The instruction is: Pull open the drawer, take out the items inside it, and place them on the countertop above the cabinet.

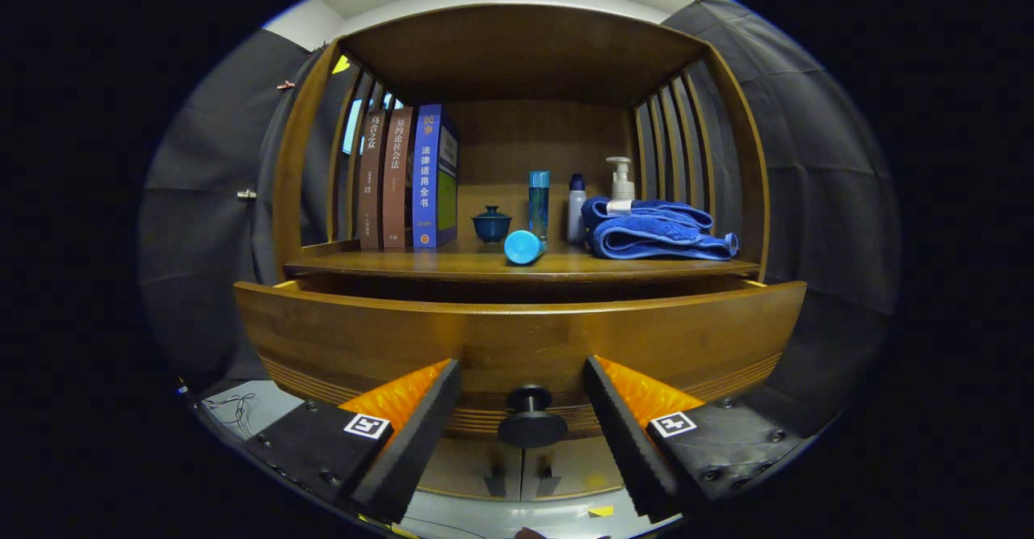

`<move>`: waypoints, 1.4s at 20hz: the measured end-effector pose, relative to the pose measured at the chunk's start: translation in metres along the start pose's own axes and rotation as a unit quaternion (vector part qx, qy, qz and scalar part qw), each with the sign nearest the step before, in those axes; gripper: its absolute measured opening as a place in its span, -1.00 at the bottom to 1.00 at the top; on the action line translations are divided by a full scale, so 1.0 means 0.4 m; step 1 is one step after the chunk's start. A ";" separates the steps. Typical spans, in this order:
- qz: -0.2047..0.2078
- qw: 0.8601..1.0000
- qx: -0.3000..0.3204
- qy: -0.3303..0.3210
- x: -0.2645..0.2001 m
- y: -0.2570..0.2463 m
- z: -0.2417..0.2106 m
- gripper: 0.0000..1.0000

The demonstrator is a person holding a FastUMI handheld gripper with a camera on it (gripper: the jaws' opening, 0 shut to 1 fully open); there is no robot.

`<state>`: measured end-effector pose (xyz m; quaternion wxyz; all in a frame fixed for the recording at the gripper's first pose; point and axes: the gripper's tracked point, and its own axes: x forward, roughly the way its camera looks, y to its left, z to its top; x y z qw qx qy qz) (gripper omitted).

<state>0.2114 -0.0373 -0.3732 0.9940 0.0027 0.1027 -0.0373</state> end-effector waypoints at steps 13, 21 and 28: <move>-0.002 1.000 -0.005 -0.006 0.111 0.004 0.012 1.00; 0.004 1.000 0.015 -0.013 0.049 -0.007 0.107 0.99; 0.022 0.998 0.014 -0.050 -0.117 0.013 0.296 0.99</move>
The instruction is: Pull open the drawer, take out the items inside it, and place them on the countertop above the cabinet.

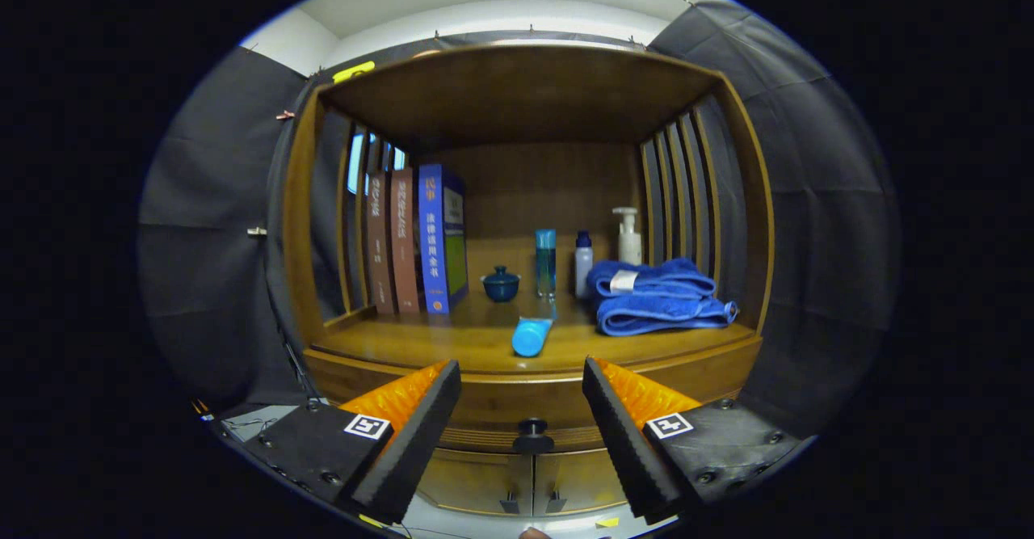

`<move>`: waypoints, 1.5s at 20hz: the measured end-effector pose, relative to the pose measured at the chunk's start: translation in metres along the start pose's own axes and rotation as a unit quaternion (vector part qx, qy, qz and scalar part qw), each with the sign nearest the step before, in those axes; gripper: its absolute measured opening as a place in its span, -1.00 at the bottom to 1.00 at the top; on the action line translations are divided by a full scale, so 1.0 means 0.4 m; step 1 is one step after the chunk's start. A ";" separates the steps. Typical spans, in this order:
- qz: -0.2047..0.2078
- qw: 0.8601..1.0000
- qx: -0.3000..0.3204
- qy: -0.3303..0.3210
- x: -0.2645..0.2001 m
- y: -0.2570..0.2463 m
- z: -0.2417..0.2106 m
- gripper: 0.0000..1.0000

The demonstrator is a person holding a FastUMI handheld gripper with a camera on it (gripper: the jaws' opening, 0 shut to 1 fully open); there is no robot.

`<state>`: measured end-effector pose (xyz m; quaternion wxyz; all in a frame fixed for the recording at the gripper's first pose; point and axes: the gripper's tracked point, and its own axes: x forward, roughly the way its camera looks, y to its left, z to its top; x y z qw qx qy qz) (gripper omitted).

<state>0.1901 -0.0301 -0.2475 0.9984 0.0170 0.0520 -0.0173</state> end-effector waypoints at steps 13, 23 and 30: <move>0.016 0.999 -0.008 -0.040 -0.310 0.030 0.438 0.98; 0.007 0.998 0.039 -0.046 -0.532 0.001 0.624 0.98; 0.001 0.998 0.022 -0.060 -0.592 -0.001 0.685 0.98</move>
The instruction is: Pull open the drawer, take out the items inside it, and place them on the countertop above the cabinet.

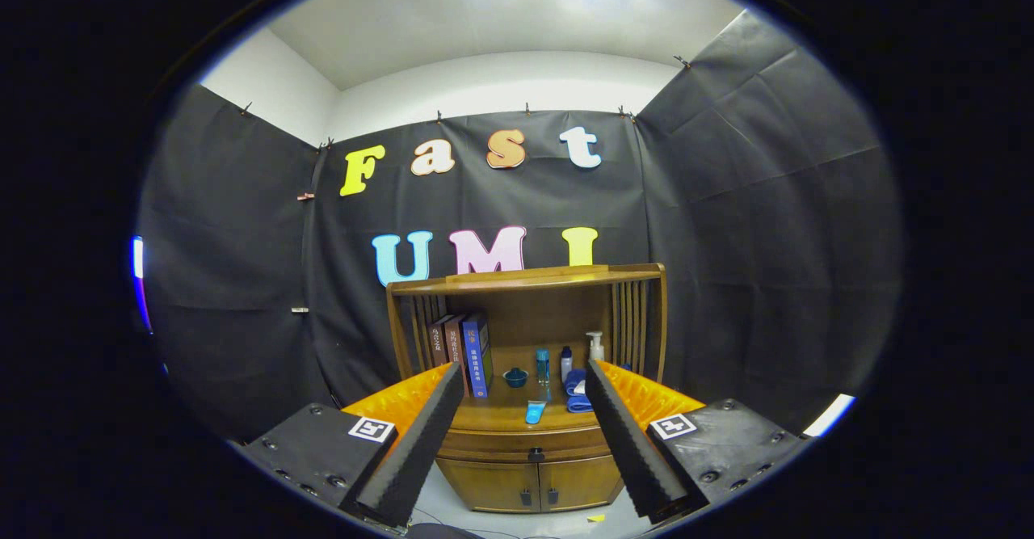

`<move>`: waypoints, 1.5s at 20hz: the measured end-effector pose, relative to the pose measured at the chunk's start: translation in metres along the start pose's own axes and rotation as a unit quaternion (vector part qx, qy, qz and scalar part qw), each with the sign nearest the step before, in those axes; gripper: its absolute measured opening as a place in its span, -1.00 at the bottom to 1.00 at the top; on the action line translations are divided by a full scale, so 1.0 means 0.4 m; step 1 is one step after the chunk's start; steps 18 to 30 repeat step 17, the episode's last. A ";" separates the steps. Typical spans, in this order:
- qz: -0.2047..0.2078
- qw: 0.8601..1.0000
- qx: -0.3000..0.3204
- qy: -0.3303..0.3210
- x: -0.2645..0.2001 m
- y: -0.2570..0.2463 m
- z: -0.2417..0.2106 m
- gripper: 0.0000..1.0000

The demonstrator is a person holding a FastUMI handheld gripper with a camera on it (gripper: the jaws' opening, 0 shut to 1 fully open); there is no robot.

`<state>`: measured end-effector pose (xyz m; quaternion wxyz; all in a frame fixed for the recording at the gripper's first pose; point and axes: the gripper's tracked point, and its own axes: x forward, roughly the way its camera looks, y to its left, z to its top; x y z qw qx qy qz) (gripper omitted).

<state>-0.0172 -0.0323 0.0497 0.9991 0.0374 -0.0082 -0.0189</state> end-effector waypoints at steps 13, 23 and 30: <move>0.023 1.000 -0.008 -0.006 0.004 0.062 0.016 0.98; 0.027 1.000 -0.005 -0.008 0.001 0.070 0.016 0.98; 0.027 1.000 -0.005 -0.008 0.001 0.070 0.016 0.98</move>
